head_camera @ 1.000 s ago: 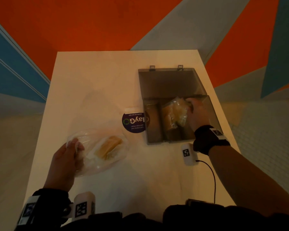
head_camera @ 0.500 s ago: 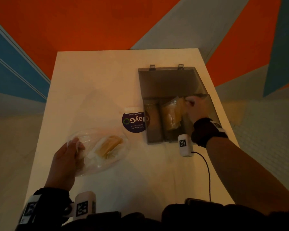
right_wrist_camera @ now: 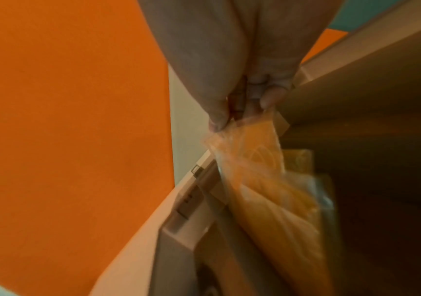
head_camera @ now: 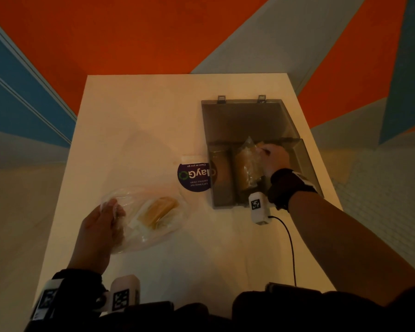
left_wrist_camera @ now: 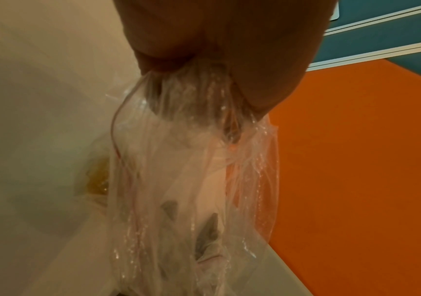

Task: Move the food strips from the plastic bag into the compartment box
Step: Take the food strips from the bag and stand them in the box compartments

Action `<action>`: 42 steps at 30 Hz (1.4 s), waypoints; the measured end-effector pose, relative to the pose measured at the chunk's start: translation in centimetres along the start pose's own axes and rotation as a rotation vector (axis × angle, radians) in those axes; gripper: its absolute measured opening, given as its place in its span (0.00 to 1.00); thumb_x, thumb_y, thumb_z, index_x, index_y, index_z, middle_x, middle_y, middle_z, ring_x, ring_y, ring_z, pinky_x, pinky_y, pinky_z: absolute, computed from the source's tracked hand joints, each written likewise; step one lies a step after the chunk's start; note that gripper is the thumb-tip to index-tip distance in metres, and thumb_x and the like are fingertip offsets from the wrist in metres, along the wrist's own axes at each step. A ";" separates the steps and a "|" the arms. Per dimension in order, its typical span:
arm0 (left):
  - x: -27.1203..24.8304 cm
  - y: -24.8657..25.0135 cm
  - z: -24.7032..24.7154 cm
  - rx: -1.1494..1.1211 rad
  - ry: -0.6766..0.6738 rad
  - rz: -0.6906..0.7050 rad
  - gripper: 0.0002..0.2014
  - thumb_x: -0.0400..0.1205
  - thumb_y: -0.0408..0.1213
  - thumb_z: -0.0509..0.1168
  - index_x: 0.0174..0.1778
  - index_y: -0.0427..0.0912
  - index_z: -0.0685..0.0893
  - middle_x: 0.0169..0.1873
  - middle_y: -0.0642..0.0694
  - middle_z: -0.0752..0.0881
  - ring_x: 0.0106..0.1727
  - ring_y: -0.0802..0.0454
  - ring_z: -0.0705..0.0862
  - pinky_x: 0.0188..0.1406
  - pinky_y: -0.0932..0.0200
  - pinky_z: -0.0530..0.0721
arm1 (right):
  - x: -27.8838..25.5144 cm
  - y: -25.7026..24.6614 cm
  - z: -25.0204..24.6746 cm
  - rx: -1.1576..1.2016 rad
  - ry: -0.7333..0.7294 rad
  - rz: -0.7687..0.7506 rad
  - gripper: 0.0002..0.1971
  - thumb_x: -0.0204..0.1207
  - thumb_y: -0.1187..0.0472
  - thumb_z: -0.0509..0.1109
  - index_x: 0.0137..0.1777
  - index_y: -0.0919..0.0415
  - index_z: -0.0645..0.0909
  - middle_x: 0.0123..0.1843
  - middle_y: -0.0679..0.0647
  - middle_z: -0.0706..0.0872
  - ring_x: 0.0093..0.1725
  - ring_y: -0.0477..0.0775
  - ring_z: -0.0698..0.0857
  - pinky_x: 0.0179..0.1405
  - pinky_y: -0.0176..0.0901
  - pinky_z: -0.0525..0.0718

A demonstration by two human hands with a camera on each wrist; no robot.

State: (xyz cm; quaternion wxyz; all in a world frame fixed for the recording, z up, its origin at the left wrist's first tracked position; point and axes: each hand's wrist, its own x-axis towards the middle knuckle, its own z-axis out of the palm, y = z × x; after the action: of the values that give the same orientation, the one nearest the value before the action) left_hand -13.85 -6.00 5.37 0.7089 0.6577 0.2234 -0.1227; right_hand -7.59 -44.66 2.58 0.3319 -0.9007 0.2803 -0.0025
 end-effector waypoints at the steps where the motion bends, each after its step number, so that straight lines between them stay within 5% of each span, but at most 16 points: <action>1: 0.0 0.0 -0.1 0.001 -0.002 -0.002 0.18 0.86 0.43 0.55 0.30 0.48 0.79 0.29 0.44 0.66 0.15 0.57 0.61 0.17 0.68 0.58 | 0.2 -0.1 -0.3 0.010 -0.012 -0.005 0.15 0.83 0.58 0.62 0.58 0.67 0.84 0.49 0.59 0.84 0.50 0.55 0.80 0.50 0.42 0.73; 11: 0.2 0.0 0.0 0.021 0.006 -0.005 0.19 0.86 0.45 0.56 0.28 0.45 0.75 0.21 0.47 0.62 0.14 0.56 0.58 0.17 0.68 0.56 | 1.7 -2.4 -3.2 -0.411 -0.286 0.020 0.13 0.83 0.65 0.60 0.56 0.71 0.83 0.58 0.66 0.86 0.56 0.65 0.85 0.59 0.51 0.82; 14: 0.2 0.0 0.1 0.013 0.003 -0.010 0.19 0.86 0.44 0.56 0.28 0.47 0.76 0.24 0.46 0.65 0.15 0.57 0.59 0.19 0.66 0.56 | 1.1 -1.5 -2.5 -0.244 -0.356 0.108 0.13 0.83 0.63 0.61 0.61 0.68 0.81 0.57 0.63 0.86 0.55 0.63 0.86 0.56 0.53 0.87; 17: 0.3 0.0 -0.1 0.013 -0.001 -0.012 0.19 0.86 0.44 0.56 0.28 0.47 0.75 0.23 0.47 0.63 0.15 0.57 0.58 0.19 0.66 0.54 | 0.4 -0.7 -1.9 0.207 -0.278 0.131 0.15 0.83 0.59 0.61 0.66 0.61 0.79 0.62 0.56 0.84 0.59 0.55 0.84 0.57 0.46 0.85; 19: 0.3 0.0 -0.2 0.014 -0.003 -0.013 0.19 0.86 0.44 0.55 0.29 0.46 0.74 0.20 0.49 0.63 0.15 0.57 0.58 0.18 0.66 0.55 | -0.2 0.0 -2.2 0.262 -0.077 0.025 0.16 0.83 0.59 0.60 0.69 0.59 0.78 0.64 0.50 0.81 0.63 0.49 0.79 0.68 0.45 0.77; 22: 0.4 -0.3 -0.4 0.029 -0.001 -0.001 0.19 0.86 0.44 0.56 0.28 0.45 0.75 0.18 0.51 0.64 0.15 0.57 0.58 0.18 0.67 0.56 | -0.7 1.2 -2.8 0.258 0.148 0.016 0.15 0.83 0.63 0.60 0.67 0.60 0.80 0.66 0.57 0.83 0.65 0.56 0.80 0.69 0.46 0.75; 27: 0.6 -0.5 -0.2 0.028 -0.022 -0.004 0.18 0.86 0.45 0.56 0.30 0.47 0.77 0.18 0.53 0.66 0.16 0.57 0.59 0.18 0.67 0.56 | -0.3 2.0 -2.3 0.145 -0.057 0.225 0.20 0.82 0.57 0.63 0.73 0.59 0.73 0.74 0.60 0.75 0.72 0.61 0.74 0.71 0.51 0.71; 31: 0.5 -0.2 0.2 0.039 -0.024 -0.017 0.20 0.86 0.46 0.56 0.27 0.46 0.75 0.18 0.51 0.64 0.15 0.57 0.59 0.16 0.69 0.56 | 0.1 0.9 -0.8 0.212 0.022 0.212 0.16 0.80 0.59 0.66 0.66 0.61 0.80 0.67 0.59 0.82 0.66 0.59 0.80 0.60 0.43 0.74; 35: 0.3 0.0 0.1 0.052 -0.008 -0.013 0.21 0.86 0.44 0.56 0.25 0.48 0.75 0.23 0.47 0.62 0.15 0.57 0.59 0.16 0.69 0.58 | 0.9 -0.3 -0.8 -0.051 0.042 0.047 0.12 0.81 0.66 0.62 0.61 0.65 0.83 0.63 0.63 0.84 0.63 0.61 0.82 0.59 0.46 0.78; 38: 0.3 0.0 0.0 0.043 0.013 -0.013 0.20 0.86 0.43 0.56 0.26 0.48 0.76 0.23 0.47 0.63 0.14 0.57 0.59 0.15 0.69 0.58 | 0.9 -1.8 -2.1 -0.378 -0.128 -0.069 0.14 0.81 0.70 0.60 0.64 0.67 0.80 0.69 0.66 0.79 0.67 0.65 0.79 0.68 0.53 0.75; 42: 0.4 -0.1 -0.1 0.031 0.023 -0.025 0.19 0.85 0.44 0.56 0.28 0.45 0.76 0.18 0.51 0.63 0.14 0.58 0.58 0.17 0.68 0.55 | -0.2 -3.9 -3.5 -0.559 -0.359 -0.013 0.19 0.82 0.69 0.60 0.73 0.69 0.72 0.74 0.66 0.75 0.74 0.65 0.74 0.73 0.51 0.71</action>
State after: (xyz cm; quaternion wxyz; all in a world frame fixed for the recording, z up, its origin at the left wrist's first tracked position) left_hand -13.57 -5.89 5.14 0.6944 0.6671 0.2379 -0.1274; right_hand -6.48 -44.17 7.70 0.1161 -0.9447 0.2013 0.2313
